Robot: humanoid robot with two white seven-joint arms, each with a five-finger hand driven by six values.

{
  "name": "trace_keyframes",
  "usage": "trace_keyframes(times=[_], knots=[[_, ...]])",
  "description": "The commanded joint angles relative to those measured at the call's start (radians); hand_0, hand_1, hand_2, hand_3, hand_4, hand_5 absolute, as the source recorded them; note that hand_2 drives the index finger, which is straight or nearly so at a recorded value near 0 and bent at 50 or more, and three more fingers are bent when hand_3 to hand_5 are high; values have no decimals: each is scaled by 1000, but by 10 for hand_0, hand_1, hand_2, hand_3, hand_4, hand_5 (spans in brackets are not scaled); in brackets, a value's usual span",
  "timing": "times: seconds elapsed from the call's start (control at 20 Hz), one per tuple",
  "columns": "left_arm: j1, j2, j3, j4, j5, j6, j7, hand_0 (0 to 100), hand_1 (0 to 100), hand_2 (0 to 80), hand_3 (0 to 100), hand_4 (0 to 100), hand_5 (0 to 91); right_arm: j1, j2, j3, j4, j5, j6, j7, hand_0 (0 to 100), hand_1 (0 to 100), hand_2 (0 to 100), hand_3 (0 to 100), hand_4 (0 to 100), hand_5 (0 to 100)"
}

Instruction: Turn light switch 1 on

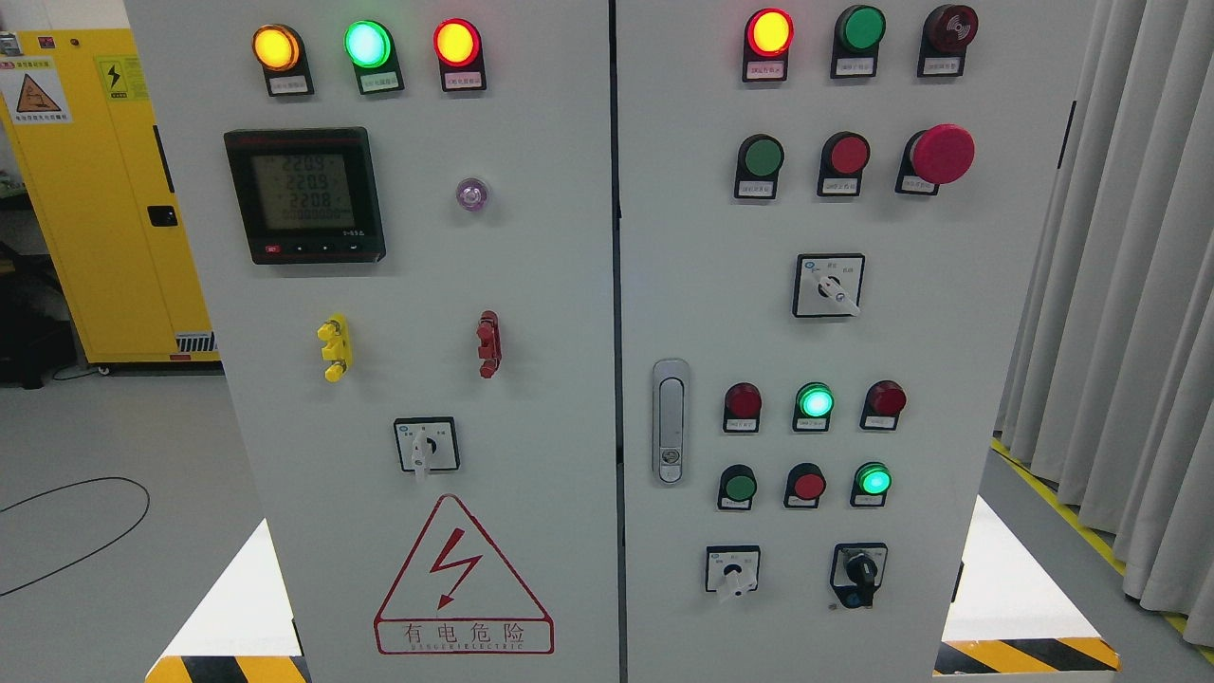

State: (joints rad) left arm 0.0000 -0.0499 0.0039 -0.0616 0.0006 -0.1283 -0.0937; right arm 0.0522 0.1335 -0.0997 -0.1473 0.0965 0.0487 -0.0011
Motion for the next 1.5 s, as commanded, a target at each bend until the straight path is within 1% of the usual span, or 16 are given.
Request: trace_keyframes(times=[0.0,0.1,0.2,0.4,0.55,0.7,0.85,0.95,1.0,1.1,1.15,1.2,1.25,1.35,1.45], knots=[[29,-1,-25,2,-2,-1,-4,196,0,0,0,0,0,0,0,0,0,-1,0,0,0,500,40,0,0,0],[29,-1,-25,2,-8,-1,-3,196,0,0,0,0,0,0,0,0,0,0,0,0,0,500,40,0,0,0],[29,-1,-25,-6,-8,-10,20,196,0,0,0,0,0,0,0,0,0,-1,0,1,0,500,40,0,0,0],[29,-1,-24,-18,-4,-14,26,194,0,0,0,0,0,0,0,0,0,-1,0,0,0,500,40,0,0,0],[54,7,-22,-145,-4,-13,22,190,0,0,0,0,0,0,0,0,0,0,0,0,0,500,40,0,0,0],[75,27,-21,-271,-10,-19,34,187,0,0,0,0,0,0,0,0,0,0,0,0,0,500,40,0,0,0],[94,39,-15,-413,-10,-63,89,197,5,0,0,0,0,0,0,0,0,0,0,0,0,500,40,0,0,0],[116,39,7,-515,-10,-157,155,203,19,0,0,0,0,0,0,0,0,-1,0,0,0,500,40,0,0,0],[123,38,14,-562,-10,-193,169,215,45,0,0,0,0,0,0,0,0,-1,0,0,0,500,40,0,0,0],[141,38,16,-680,-10,-218,169,243,62,0,0,0,0,0,0,0,0,0,0,0,0,500,40,0,0,0],[155,32,19,-751,-10,-218,166,259,69,0,29,0,0,0,0,0,0,0,0,0,0,500,40,0,0,0],[163,30,21,-808,-10,-218,169,276,78,0,123,58,0,0,0,0,0,0,0,0,0,500,40,0,0,0],[169,30,22,-852,-11,-220,170,283,81,0,160,87,0,0,0,0,0,0,0,0,0,500,40,0,0,0],[170,33,22,-934,-11,-220,172,312,90,0,203,120,0,0,0,0,0,0,0,0,0,500,40,0,0,0],[173,39,22,-995,-13,-218,172,321,97,0,216,130,0,0,0,0,0,0,0,0,0,500,40,0,0,0]])
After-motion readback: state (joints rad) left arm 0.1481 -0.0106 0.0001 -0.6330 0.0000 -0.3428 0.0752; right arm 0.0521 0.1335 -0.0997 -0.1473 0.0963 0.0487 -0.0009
